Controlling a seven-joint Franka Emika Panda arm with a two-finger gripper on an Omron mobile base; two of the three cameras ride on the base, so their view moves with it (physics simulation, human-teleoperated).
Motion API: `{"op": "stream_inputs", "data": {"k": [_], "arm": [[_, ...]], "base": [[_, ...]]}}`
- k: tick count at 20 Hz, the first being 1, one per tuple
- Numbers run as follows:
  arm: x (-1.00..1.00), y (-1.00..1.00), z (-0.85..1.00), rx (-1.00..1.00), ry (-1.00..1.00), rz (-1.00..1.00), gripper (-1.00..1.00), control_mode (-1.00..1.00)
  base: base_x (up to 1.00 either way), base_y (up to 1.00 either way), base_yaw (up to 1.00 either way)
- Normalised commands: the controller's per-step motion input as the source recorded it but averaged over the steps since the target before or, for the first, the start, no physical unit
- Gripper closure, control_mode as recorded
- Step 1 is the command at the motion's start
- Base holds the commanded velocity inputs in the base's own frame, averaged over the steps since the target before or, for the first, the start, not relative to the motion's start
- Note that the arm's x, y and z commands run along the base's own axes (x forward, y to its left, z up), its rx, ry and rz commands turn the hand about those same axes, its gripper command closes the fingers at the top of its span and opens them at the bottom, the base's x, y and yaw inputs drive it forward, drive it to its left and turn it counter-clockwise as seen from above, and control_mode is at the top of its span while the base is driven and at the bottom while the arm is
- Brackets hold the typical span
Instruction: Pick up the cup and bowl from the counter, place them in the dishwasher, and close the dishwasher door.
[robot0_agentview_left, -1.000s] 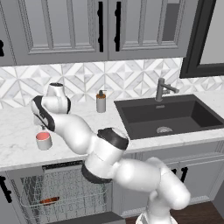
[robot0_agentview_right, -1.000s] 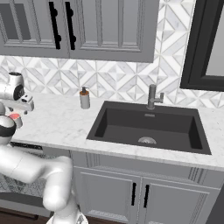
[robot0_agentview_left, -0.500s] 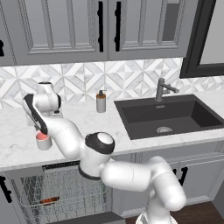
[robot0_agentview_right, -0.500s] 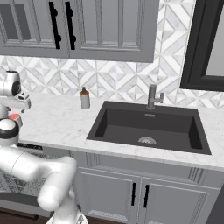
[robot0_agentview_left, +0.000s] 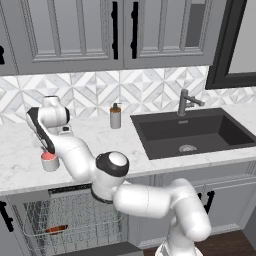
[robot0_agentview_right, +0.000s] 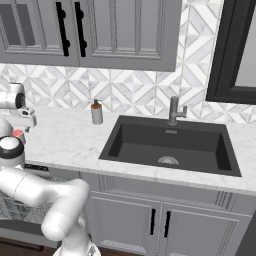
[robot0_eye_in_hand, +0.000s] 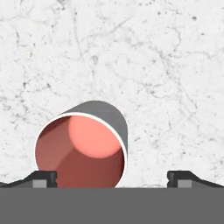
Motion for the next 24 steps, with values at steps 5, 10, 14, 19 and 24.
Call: {"op": "stream_inputs", "data": {"k": [5,10,14,19,24], "arm": [[-0.24,-0.23,-0.16,0.00,0.00,0.00,-1.00,-1.00],[-0.15,-0.20,-0.25,-0.02,0.00,0.00,-1.00,-1.00],[0.16,-0.03,-0.21,-0.01,0.00,0.00,-1.00,-1.00],[0.25,0.08,-0.01,0.00,0.00,0.00,-1.00,-1.00],[0.25,0.13,-0.03,-0.01,0.00,0.00,-1.00,-1.00]], "base": [[0.00,0.00,0.00],[0.00,0.00,0.00],[0.00,0.00,0.00],[0.00,0.00,0.00],[0.00,0.00,0.00]]}}
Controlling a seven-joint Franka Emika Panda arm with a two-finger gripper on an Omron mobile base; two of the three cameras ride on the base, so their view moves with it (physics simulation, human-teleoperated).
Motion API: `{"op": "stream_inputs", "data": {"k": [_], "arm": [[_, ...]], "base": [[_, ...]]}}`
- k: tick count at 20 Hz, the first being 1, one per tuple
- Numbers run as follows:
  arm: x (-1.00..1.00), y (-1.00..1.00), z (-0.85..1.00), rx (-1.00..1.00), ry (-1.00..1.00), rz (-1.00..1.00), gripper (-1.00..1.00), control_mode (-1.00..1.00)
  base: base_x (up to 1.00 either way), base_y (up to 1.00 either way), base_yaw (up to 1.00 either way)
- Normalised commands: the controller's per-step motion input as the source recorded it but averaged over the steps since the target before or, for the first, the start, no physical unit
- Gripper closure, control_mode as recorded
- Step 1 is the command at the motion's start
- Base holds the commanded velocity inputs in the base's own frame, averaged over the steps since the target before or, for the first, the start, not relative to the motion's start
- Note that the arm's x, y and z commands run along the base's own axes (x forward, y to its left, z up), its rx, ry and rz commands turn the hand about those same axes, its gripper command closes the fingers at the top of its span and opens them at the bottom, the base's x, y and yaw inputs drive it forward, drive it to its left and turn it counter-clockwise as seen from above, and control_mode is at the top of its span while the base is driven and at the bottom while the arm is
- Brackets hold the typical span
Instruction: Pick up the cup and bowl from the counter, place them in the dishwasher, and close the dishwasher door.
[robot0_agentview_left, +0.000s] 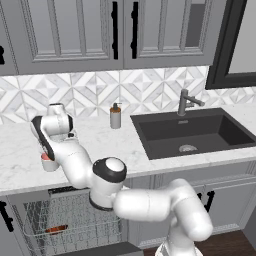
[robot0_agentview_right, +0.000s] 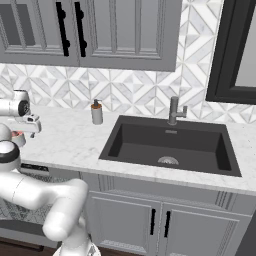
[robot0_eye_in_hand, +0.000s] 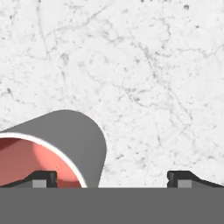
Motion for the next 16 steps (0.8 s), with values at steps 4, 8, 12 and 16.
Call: {"op": "stream_inputs", "data": {"k": [4,8,12,16], "arm": [[0.07,0.18,-0.22,-0.02,0.00,0.00,-1.00,-1.00],[0.00,0.21,-0.21,0.00,0.00,0.00,-1.00,-1.00],[0.00,0.09,-0.17,0.00,0.01,0.00,-1.00,-1.00],[-0.02,0.00,-0.18,0.00,0.01,0.00,1.00,-1.00]], "base": [[0.00,0.00,0.00],[0.00,0.00,0.00],[0.00,0.00,0.00],[0.00,0.00,0.00]]}}
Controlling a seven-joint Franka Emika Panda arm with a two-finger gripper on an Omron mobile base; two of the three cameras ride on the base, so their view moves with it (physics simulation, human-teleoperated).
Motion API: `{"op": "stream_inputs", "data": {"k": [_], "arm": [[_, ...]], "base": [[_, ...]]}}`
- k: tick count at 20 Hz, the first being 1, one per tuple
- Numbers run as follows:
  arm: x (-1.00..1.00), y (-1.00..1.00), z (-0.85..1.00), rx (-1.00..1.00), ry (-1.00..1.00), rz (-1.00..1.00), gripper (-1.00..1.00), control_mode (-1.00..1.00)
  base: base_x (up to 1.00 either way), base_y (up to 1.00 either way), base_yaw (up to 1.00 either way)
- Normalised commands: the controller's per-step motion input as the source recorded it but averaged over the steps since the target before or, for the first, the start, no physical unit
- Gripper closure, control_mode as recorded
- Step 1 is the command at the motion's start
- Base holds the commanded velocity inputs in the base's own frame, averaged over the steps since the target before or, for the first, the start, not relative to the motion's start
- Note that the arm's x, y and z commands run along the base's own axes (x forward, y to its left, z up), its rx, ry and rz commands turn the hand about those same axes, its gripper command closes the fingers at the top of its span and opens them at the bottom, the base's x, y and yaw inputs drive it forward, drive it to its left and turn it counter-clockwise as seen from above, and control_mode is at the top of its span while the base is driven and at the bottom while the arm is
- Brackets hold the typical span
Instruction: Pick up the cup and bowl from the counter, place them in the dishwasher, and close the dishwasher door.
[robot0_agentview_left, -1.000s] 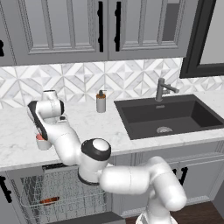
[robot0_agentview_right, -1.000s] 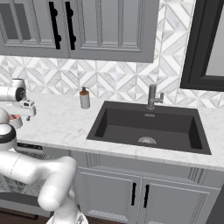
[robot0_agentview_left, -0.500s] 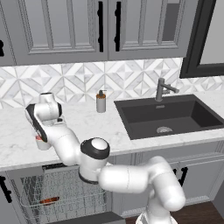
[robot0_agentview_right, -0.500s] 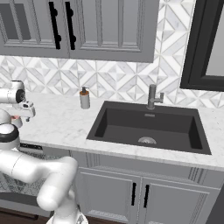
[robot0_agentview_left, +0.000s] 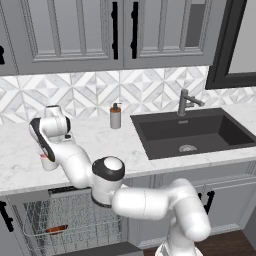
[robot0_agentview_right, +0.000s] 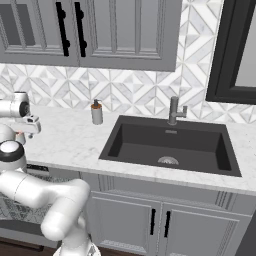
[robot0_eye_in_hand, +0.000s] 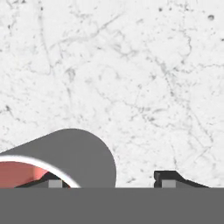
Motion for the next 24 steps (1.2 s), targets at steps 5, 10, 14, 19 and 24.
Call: {"op": "stream_inputs", "data": {"k": [5,10,14,19,24], "arm": [[-0.01,0.19,-0.05,0.00,-0.02,-0.02,1.00,-1.00],[-0.23,0.46,0.03,0.00,-0.06,-0.17,1.00,-1.00],[-1.00,-0.17,0.19,0.00,-0.19,-0.14,1.00,-1.00],[-1.00,-0.56,0.00,0.00,-0.30,-0.01,1.00,-1.00],[-1.00,-0.38,-0.23,-0.03,-0.17,0.00,1.00,-1.00]], "base": [[0.00,0.00,0.00],[0.00,0.00,0.00],[0.00,0.00,0.00],[0.00,0.00,0.00],[0.00,0.00,0.00]]}}
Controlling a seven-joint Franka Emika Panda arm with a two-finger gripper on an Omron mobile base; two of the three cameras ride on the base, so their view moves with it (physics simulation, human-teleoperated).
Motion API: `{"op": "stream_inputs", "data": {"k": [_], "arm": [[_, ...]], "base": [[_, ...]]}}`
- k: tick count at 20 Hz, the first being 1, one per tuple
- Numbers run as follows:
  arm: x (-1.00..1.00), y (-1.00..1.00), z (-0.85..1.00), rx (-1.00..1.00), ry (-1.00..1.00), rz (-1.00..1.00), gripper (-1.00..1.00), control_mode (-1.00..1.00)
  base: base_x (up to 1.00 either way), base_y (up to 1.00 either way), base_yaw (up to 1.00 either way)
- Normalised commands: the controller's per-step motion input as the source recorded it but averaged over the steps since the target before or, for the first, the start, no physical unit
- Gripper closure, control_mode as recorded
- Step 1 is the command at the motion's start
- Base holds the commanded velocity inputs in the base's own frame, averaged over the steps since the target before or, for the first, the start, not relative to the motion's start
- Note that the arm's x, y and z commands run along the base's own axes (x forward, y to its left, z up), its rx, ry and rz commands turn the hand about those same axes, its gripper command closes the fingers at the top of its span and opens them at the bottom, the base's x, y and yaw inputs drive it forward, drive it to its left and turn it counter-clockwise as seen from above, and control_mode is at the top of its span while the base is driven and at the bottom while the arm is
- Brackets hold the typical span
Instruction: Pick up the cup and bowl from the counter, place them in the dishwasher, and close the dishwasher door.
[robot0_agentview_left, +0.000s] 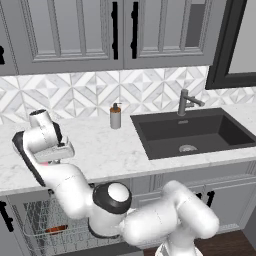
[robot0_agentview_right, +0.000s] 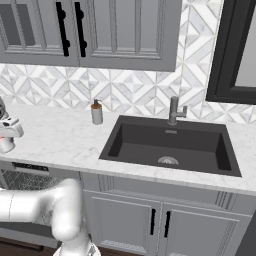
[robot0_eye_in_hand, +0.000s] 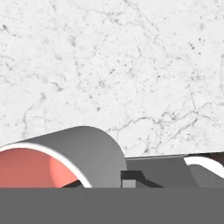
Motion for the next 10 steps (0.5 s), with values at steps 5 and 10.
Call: {"op": "stream_inputs", "data": {"k": [5,10], "arm": [[-1.00,-0.31,-0.13,0.13,-0.16,0.08,1.00,-1.00],[-0.62,-0.39,-0.70,0.20,-0.04,0.13,1.00,-1.00]], "base": [[0.00,0.00,0.00],[0.00,0.00,0.00]]}}
